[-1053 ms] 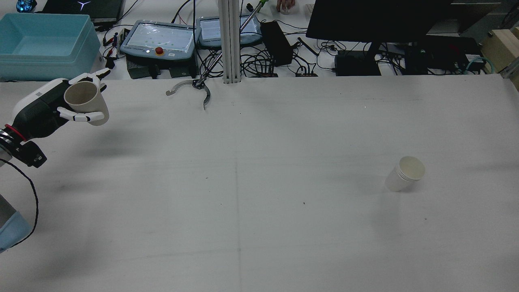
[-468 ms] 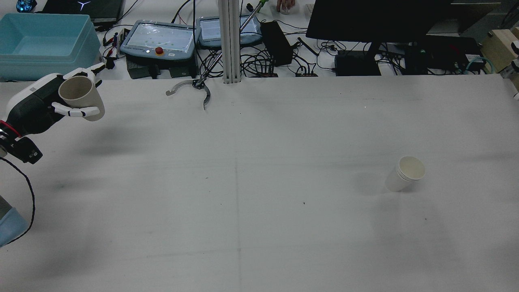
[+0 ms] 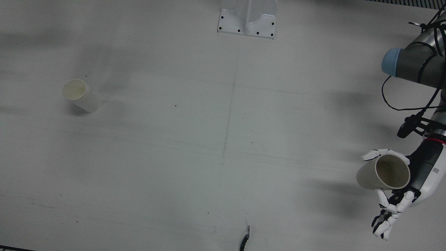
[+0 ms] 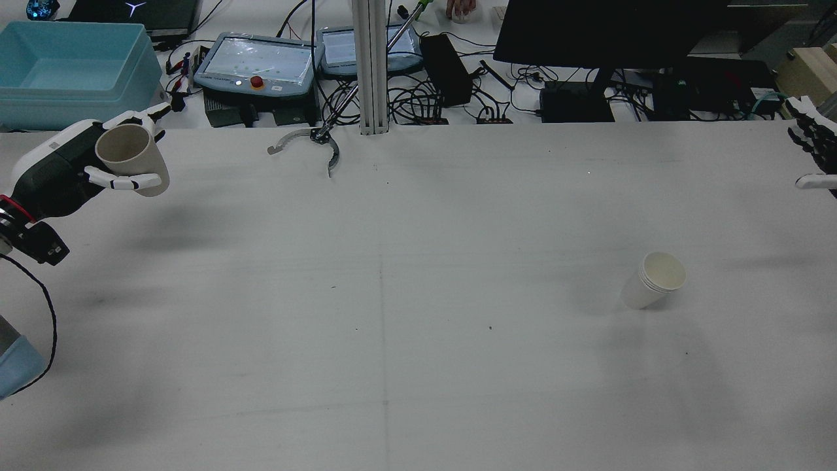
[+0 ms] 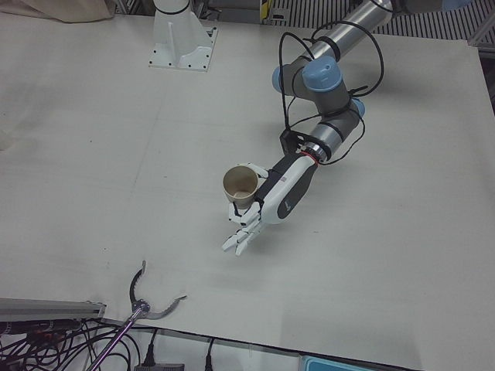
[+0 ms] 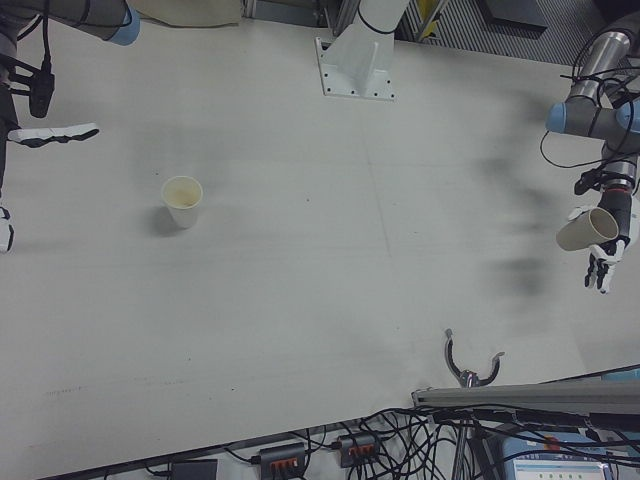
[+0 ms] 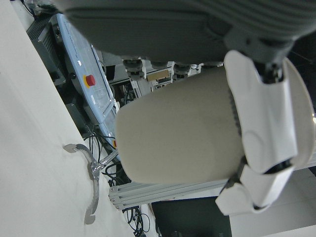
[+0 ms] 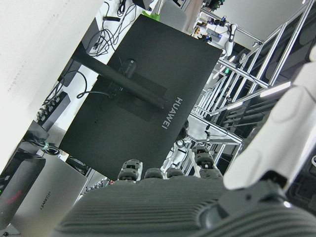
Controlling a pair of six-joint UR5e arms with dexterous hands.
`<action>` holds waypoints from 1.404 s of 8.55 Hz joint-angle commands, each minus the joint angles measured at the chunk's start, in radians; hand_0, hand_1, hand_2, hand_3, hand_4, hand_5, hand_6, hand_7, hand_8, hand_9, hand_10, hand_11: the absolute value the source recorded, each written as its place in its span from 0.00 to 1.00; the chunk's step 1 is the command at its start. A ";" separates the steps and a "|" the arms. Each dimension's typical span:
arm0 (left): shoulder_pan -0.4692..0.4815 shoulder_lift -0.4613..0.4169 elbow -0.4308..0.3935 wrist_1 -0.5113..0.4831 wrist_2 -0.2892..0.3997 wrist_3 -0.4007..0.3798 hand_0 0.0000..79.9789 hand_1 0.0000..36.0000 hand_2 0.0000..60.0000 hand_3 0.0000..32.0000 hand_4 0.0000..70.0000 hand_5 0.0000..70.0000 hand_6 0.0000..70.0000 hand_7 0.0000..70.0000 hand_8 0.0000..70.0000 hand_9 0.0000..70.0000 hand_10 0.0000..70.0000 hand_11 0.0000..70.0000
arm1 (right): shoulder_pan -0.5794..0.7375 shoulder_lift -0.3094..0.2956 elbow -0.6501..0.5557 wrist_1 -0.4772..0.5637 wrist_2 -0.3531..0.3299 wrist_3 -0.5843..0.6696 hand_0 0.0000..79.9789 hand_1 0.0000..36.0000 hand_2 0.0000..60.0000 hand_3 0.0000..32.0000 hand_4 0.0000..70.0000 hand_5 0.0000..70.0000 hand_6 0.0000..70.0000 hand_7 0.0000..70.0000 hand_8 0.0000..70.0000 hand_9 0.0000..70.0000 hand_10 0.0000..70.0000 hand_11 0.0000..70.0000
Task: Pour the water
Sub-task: 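Bring the right hand in toward the other white paper cup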
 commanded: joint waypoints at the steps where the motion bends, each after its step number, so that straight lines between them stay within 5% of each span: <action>1: 0.003 -0.001 0.003 0.006 0.000 0.003 0.59 0.63 0.75 0.00 0.14 1.00 0.03 0.16 0.00 0.01 0.06 0.11 | -0.110 0.007 -0.006 0.003 0.025 -0.108 0.53 0.16 0.00 0.00 0.03 0.00 0.00 0.00 0.02 0.02 0.07 0.11; 4: -0.005 -0.001 -0.002 0.011 0.000 -0.002 0.58 0.65 0.80 0.00 0.12 1.00 0.04 0.16 0.00 0.01 0.06 0.11 | -0.380 0.006 -0.006 0.058 0.299 -0.103 0.55 0.19 0.00 0.00 0.01 0.00 0.00 0.00 0.03 0.02 0.06 0.11; 6: -0.011 -0.001 -0.001 0.011 0.000 -0.002 0.59 0.64 0.77 0.00 0.13 1.00 0.03 0.16 0.00 0.01 0.06 0.11 | -0.411 -0.004 -0.006 0.074 0.362 -0.077 0.56 0.20 0.00 0.00 0.02 0.00 0.00 0.00 0.02 0.01 0.05 0.09; 8: -0.009 -0.001 0.001 0.009 0.000 -0.002 0.58 0.67 0.86 0.00 0.10 1.00 0.03 0.16 0.00 0.01 0.06 0.11 | -0.417 -0.027 -0.034 0.074 0.433 0.043 0.55 0.19 0.00 0.00 0.01 0.00 0.00 0.00 0.03 0.02 0.06 0.11; 12: -0.014 -0.001 -0.001 0.008 0.014 -0.002 0.58 0.68 0.89 0.00 0.09 1.00 0.03 0.16 0.00 0.01 0.06 0.11 | -0.483 -0.009 -0.089 0.075 0.571 0.048 0.54 0.19 0.00 0.00 0.02 0.00 0.00 0.00 0.02 0.02 0.05 0.09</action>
